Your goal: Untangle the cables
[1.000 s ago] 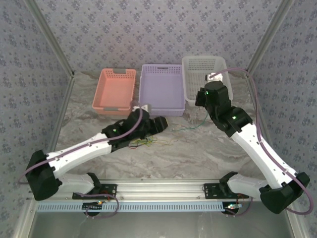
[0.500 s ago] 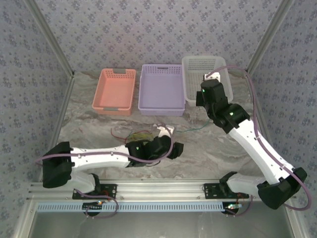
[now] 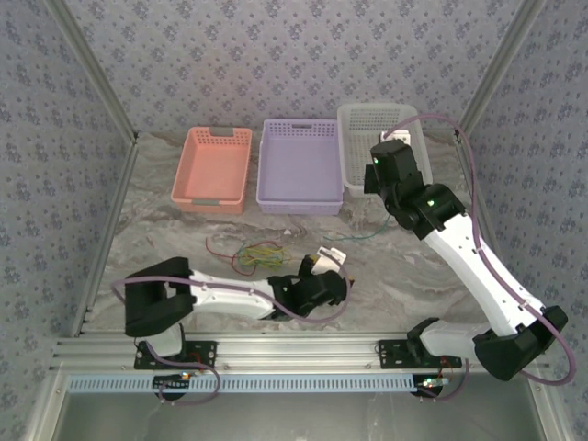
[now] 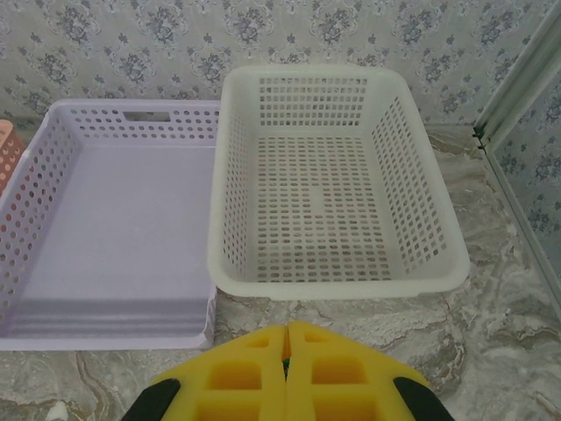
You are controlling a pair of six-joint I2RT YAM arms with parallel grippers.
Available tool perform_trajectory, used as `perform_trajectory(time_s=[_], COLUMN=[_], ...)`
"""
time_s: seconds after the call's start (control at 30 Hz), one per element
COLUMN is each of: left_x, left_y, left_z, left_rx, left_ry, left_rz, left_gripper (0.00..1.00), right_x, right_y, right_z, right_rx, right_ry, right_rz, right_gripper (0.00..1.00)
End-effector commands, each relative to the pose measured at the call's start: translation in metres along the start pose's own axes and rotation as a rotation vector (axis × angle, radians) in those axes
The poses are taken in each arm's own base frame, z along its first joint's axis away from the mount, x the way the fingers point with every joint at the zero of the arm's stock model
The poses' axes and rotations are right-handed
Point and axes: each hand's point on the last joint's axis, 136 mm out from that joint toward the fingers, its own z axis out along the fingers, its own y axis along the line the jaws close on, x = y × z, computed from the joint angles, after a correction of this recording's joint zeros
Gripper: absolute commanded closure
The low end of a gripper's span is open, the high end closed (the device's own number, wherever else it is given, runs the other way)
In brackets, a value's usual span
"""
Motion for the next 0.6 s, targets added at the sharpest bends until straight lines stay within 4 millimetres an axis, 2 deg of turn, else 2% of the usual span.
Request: perform_trajectory(time_s=[0.0, 0.1, 0.17, 0.2, 0.27, 0.3, 0.33, 0.37, 0.57], left_x=[-0.036, -0.044, -0.049, -0.049, -0.046, -0.042, -0.038, -0.033, -0.011], left_y=[0.013, 0.029, 0.04, 0.044, 0.055, 0.061, 0.068, 0.074, 0.101], left_z=[0.012, 0.018, 0.017, 0.017, 0.013, 0.011, 0.01, 0.007, -0.01], left_rx=[-0.105, -0.156, -0.192, -0.204, -0.23, -0.237, -0.24, -0.242, -0.221], left_ry=[-0.097, -0.138, -0.15, -0.148, -0.145, -0.142, -0.134, -0.128, -0.115], left_rz=[-0.037, -0.093, -0.114, -0.116, -0.131, -0.143, -0.155, -0.169, -0.225], left_gripper=[0.15, 0.18, 0.27, 0.39, 0.77, 0.89, 0.96, 1.0, 1.0], right_x=[-0.003, -0.001, 0.002, 0.002, 0.002, 0.001, -0.001, -0.003, -0.014], right_y=[-0.001, -0.005, -0.009, -0.011, -0.019, -0.023, -0.027, -0.032, -0.063], right_z=[-0.012, -0.016, -0.016, -0.016, -0.015, -0.014, -0.014, -0.013, -0.01], right_rx=[-0.015, -0.01, 0.004, 0.012, 0.037, 0.045, 0.053, 0.065, 0.131], right_ry=[0.007, 0.006, 0.003, 0.004, 0.002, 0.001, -0.004, -0.009, -0.029], right_rz=[0.026, 0.03, 0.03, 0.03, 0.035, 0.038, 0.046, 0.051, 0.082], right_gripper=[1.0, 1.0, 1.0, 1.0, 1.0, 1.0, 1.0, 1.0, 1.0])
